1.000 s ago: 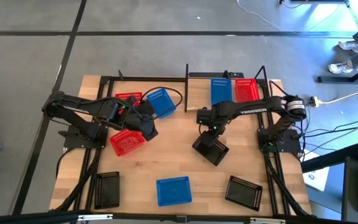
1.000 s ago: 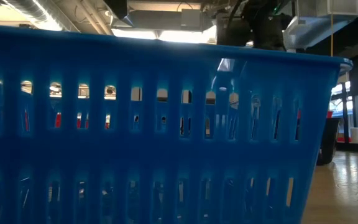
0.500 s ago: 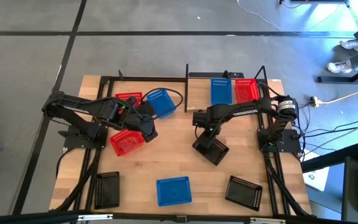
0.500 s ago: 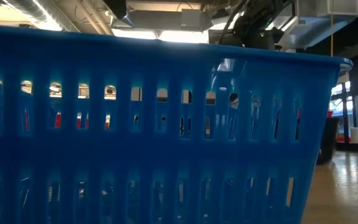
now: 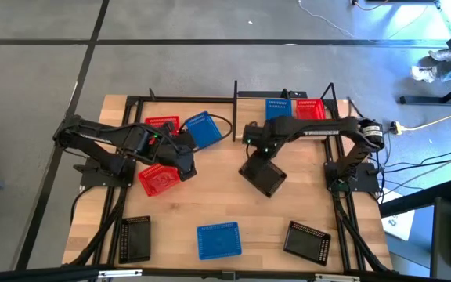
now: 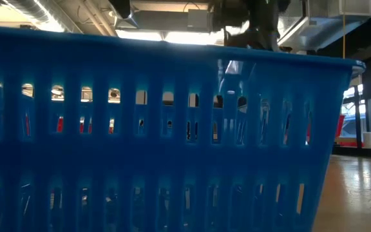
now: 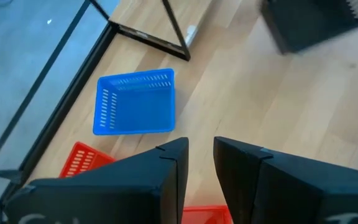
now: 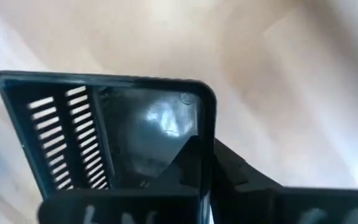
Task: Stack baskets on shelf by color
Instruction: Put the top black bin on the shelf
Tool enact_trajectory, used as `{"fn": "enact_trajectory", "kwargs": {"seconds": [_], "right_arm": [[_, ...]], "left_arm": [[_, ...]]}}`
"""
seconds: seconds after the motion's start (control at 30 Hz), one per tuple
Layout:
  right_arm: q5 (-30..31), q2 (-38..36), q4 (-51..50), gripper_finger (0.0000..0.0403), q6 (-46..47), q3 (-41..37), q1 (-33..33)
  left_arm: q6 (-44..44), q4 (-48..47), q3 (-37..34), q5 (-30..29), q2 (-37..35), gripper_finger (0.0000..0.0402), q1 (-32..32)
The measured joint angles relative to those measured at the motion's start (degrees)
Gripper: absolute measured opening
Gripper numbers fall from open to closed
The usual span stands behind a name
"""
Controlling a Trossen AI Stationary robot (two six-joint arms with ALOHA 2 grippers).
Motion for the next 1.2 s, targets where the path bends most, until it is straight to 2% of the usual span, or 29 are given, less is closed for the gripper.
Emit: {"fn": "enact_trajectory", "kwargs": {"seconds": [0.2,0.5,0.7,0.93,1.2], "right_arm": [[8.0,-2.5,-3.3,0.0003,4.8,9.3,-2.9],[12.6,-3.0,-3.8,0.0002,8.0,18.8,-10.6],[12.2,-3.0,-2.8,0.0002,11.9,19.9,-18.6],[6.3,-2.2,2.1,0.0003,16.8,19.9,-26.6],[6.1,0.8,-0.6,0.0004,17.4,19.9,-29.4]], "left_arm": [[1.7,0.1,0.0,0.0,0.0,0.0067,-0.4],[8.9,0.1,0.0,0.0,0.0,0.0067,-0.5],[14.3,0.1,0.0,0.0,0.0,0.0067,-0.5],[18.9,0.2,0.0,0.0,0.0,0.0067,-0.5],[19.6,0.2,0.0,0.0,0.0,0.0067,-0.7]]}}
